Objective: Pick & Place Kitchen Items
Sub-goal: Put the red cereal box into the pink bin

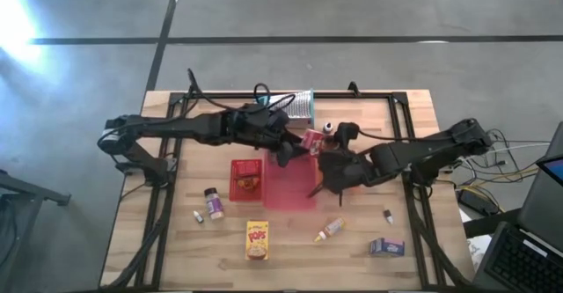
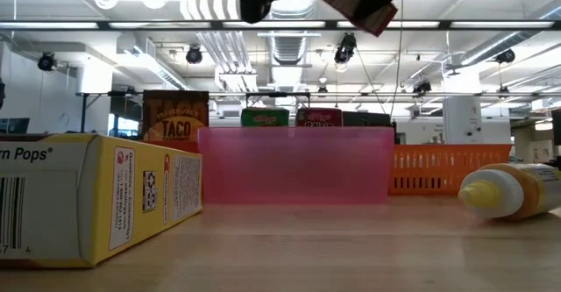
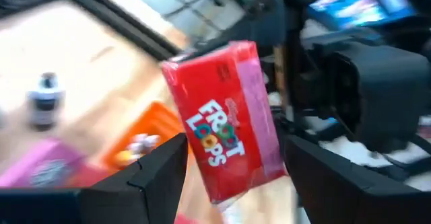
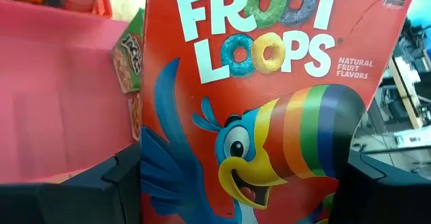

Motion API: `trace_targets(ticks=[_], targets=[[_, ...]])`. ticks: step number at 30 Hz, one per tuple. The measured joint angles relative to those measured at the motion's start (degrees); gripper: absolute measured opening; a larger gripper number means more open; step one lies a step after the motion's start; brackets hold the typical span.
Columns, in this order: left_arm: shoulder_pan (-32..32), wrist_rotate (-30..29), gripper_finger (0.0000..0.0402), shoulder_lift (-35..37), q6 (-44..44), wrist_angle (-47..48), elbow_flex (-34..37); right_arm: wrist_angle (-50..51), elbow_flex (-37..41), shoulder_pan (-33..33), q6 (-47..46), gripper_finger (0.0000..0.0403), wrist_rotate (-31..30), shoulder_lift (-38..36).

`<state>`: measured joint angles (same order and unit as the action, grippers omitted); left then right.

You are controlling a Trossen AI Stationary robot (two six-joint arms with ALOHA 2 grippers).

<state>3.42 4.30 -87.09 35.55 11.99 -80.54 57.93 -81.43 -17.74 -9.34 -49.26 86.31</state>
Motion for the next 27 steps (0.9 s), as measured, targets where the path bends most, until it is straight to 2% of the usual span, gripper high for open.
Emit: trace_targets(ticks=[7, 16, 27], targets=[[0.0, -3.5, 0.0252, 0.0, -1.2, 3.0, -0.5, -0.5, 0.0, -0.1, -0.4, 0.0289, -0.3, 3.1], [0.0, -5.1, 0.0252, -0.3, -0.8, 4.9, 1.1, -2.8, 0.1, -0.1, -0.8, 0.0294, -7.8, 7.6], [0.0, -5.5, 0.0252, -2.5, -0.8, 6.0, 1.1, -4.0, 0.2, -0.1, -1.1, 0.0281, -7.5, 8.1]])
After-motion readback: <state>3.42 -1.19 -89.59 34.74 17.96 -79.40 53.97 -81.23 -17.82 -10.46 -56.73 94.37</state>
